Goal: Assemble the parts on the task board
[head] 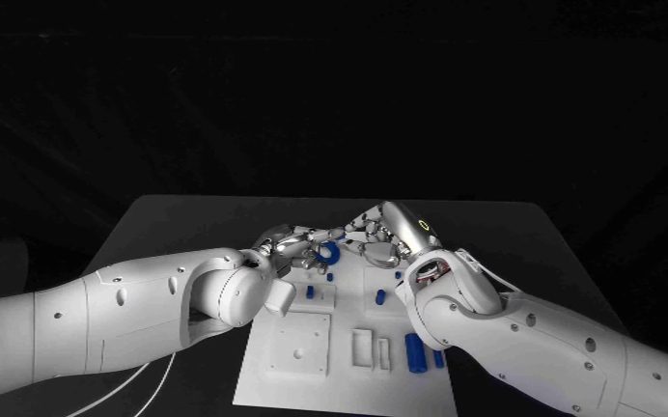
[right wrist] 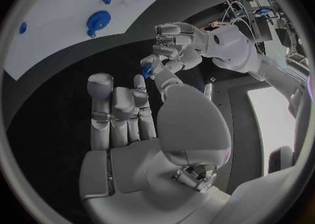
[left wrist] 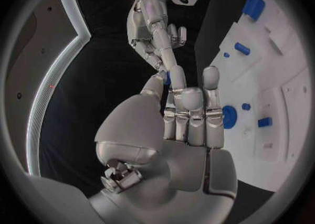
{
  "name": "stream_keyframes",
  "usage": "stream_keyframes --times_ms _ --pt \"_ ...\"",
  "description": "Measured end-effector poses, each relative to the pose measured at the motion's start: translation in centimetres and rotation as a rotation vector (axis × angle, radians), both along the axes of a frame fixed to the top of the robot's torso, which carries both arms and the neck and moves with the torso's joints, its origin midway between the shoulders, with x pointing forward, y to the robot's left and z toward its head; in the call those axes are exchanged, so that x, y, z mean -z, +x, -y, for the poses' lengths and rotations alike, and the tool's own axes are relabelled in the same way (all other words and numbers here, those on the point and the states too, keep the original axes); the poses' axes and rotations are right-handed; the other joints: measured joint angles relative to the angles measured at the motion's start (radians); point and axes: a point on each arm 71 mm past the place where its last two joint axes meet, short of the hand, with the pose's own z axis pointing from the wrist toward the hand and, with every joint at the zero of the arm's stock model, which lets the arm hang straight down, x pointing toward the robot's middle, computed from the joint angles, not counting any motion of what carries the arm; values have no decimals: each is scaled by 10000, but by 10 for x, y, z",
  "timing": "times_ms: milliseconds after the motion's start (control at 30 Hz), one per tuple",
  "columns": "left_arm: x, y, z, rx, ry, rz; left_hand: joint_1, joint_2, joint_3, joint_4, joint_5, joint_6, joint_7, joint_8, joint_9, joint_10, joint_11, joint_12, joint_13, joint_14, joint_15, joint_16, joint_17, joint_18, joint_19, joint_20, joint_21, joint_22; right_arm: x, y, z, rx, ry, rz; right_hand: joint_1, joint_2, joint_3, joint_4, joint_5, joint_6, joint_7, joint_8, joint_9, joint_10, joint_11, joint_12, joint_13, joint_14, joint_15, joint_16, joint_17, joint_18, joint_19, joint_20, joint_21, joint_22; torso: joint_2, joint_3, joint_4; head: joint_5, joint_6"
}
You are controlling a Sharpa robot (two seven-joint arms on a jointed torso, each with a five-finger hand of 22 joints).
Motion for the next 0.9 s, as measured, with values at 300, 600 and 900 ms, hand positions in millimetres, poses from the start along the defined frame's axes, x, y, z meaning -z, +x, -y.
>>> stream_keyframes --times_ms 300,600,900 --pt "1 0 1 25 17 -35 1 0 4 -6 -21 0 -1 -30 1 0 1 0 0 0 1 0 0 0 0 0 0 8 0 0 -3 33 31 55 0 0 -42 79 1 38 -24 0 -10 84 -14 -126 173 23 -23 0 44 -157 -36 -36 38 0 -1 3 0 -5 11" --pt "2 0 1 20 40 -82 2 0 12 -14 -59 -1 -2 4 -4 0 1 0 1 0 1 0 -1 0 0 0 0 7 2 0 -5 81 17 16 0 0 -236 205 1 37 -24 0 -10 84 -13 -271 217 22 -23 -49 50 -157 -37 -35 38 -1 -1 6 -1 -12 -3" --pt "3 -1 2 38 44 -111 55 28 5 -22 -78 -3 -3 3 -15 1 3 0 1 -1 32 0 -2 0 0 0 0 6 3 0 -8 87 -24 -8 41 -121 -946 219 206 -416 160 1 0 -287 169 -561 -23 -74 71 -224 -29 -157 -38 -33 -429 -1 -1 5 -5 -3 -6"
